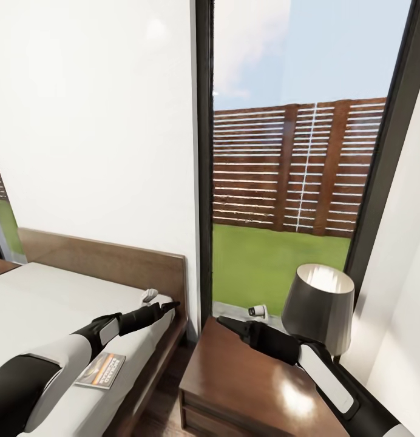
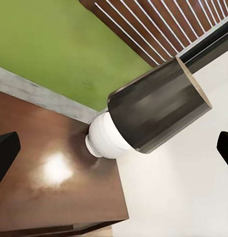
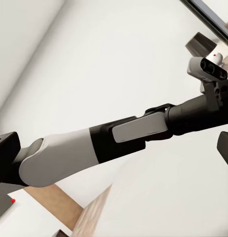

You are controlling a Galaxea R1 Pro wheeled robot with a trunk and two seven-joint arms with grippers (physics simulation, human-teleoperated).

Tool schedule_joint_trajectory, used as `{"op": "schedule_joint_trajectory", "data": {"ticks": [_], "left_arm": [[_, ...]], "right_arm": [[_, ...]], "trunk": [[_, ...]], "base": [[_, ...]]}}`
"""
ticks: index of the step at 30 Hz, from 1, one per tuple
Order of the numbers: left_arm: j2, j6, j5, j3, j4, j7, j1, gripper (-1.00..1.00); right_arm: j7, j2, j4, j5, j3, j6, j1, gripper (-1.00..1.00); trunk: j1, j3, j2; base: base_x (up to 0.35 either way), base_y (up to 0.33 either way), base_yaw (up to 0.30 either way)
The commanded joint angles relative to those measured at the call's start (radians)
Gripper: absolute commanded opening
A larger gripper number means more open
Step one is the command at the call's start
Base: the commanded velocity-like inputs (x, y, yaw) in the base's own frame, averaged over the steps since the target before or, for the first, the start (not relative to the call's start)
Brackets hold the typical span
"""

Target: In the bedroom, move the book from the bed onto either nightstand, and place the two sandals side by side next to the bed.

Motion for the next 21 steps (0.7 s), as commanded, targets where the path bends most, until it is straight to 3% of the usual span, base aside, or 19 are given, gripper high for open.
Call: {"op": "schedule_joint_trajectory", "data": {"ticks": [1, 21], "left_arm": [[0.0, 0.01, 0.011, -0.007, 0.0, -0.003, -0.001, 1.0], [-0.001, 0.01, 0.012, -0.008, 0.0, -0.002, 0.015, 1.0]], "right_arm": [[-0.001, -0.001, 0.0, -0.01, 0.002, 0.008, -0.001, 1.0], [-0.001, -0.007, 0.001, -0.011, 0.0, 0.007, -0.001, 1.0]], "trunk": [[0.004, -0.004, -0.008], [0.081, -0.067, -0.148]], "base": [[0.0, 0.0, 0.0], [0.0, 0.0, 0.0]]}}
